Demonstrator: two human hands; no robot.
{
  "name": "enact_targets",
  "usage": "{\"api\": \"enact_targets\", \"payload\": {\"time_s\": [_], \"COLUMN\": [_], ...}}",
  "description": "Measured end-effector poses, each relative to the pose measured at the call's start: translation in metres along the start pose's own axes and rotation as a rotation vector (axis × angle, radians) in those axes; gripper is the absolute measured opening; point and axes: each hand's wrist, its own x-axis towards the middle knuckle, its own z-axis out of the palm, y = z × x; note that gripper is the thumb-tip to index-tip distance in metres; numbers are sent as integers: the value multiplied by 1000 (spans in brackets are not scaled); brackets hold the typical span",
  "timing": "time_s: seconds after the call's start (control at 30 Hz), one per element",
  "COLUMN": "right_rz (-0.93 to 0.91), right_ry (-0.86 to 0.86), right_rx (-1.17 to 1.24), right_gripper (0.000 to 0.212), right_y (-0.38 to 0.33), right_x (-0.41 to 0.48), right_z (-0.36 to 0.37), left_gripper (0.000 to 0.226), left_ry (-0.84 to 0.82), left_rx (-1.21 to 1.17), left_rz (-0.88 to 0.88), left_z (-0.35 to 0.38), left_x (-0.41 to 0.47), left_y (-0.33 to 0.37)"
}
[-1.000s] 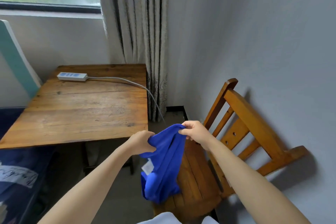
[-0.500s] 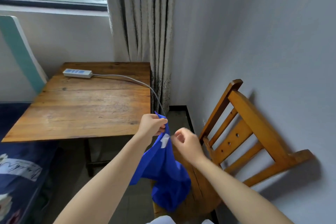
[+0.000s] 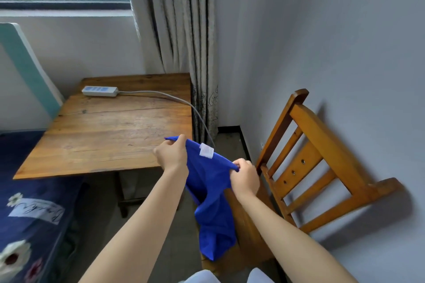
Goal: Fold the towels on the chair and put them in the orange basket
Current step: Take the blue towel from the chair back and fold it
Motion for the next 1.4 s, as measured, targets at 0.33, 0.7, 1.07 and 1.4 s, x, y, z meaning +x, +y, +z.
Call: {"api": "enact_targets", "payload": {"time_s": [0.33, 0.7, 1.07, 1.4], "right_rz": [18, -167, -176, -82], "right_ry": [88, 452, 363, -98], "right_rx": [-110, -41, 547, 501], "right_gripper": [14, 20, 9, 22], "right_y": [0, -105, -81, 74], "right_x": [64, 140, 68, -41], "right_z": [-97, -209, -263, -242], "left_gripper": [18, 8, 36, 21], "left_ry": [-298, -344, -517, -367], "left_rx": [200, 39, -198, -186], "left_rz": [254, 696, 617, 238], "left_z": [-38, -12, -60, -133], "left_x": [38, 55, -30, -135], "left_y": [8, 144, 132, -50]}}
